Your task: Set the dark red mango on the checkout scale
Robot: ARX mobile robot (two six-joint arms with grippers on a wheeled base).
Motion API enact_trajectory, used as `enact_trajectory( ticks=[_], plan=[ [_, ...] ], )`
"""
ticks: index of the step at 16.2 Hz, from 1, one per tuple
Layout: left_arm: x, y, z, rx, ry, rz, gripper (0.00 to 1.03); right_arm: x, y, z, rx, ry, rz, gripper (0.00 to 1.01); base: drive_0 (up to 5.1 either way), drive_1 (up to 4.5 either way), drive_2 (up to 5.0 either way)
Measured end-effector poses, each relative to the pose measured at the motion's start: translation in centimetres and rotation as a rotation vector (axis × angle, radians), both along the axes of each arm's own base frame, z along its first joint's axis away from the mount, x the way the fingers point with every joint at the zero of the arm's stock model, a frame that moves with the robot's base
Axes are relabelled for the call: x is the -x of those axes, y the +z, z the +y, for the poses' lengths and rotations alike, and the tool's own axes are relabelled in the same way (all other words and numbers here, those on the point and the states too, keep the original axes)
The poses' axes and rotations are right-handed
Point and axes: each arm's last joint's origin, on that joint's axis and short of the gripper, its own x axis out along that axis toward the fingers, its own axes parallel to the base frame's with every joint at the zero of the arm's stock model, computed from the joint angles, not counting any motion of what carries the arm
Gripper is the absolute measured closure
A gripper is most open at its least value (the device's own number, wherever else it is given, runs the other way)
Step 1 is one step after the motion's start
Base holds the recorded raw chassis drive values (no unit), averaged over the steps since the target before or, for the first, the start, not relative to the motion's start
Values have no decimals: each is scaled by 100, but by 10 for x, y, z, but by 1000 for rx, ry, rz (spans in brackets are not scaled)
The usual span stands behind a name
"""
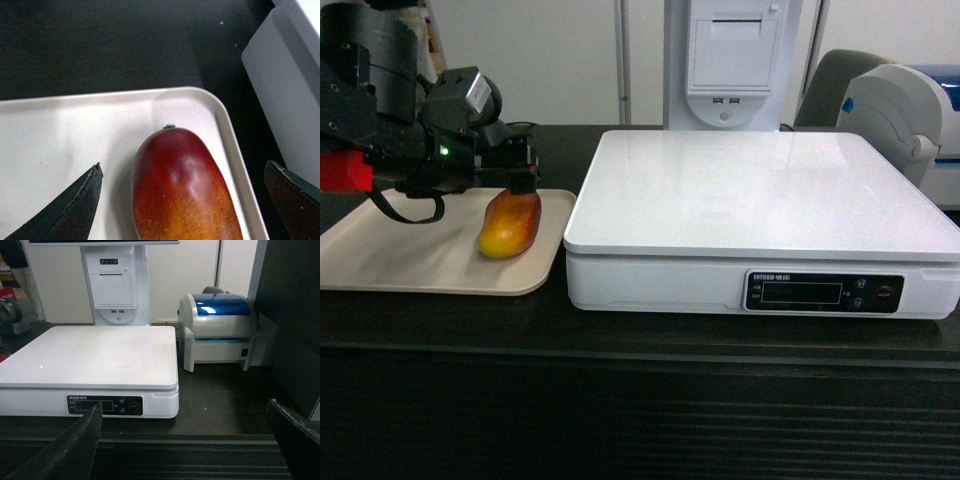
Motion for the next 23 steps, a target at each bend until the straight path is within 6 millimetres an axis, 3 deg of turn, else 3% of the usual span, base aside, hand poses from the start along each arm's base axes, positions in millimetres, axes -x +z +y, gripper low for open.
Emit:
enact_trajectory(
  ticks=[8, 9, 11, 15, 17, 20, 22, 23],
  plan=[
    [-10, -28, 4, -17, 35, 130, 5, 0, 0, 0, 0, 0, 0, 3, 0, 0, 0],
    [-10, -29, 4, -16, 30, 132, 22, 0, 0, 0, 0, 0, 0, 3, 0, 0, 0],
    [-9, -31, 3, -15, 28, 133, 38, 0, 0, 0, 0, 0, 0, 3, 0, 0, 0],
    [0, -26, 5, -23, 27, 132, 40, 0, 0, 0, 0, 0, 0, 3, 0, 0, 0],
    [4, -11, 5, -36, 35, 96, 41, 0, 0, 0, 0, 0, 0, 3, 0, 0, 0],
    [11, 56, -7, -39, 14, -72, 41, 0, 0, 0, 0, 0, 0, 3, 0, 0, 0],
    [16, 103, -40, -24, -51, -190, 41, 0, 0, 0, 0, 0, 0, 3, 0, 0, 0],
    [18, 116, -63, -14, -99, -225, 41, 0, 0, 0, 0, 0, 0, 3, 0, 0, 0]
  ],
)
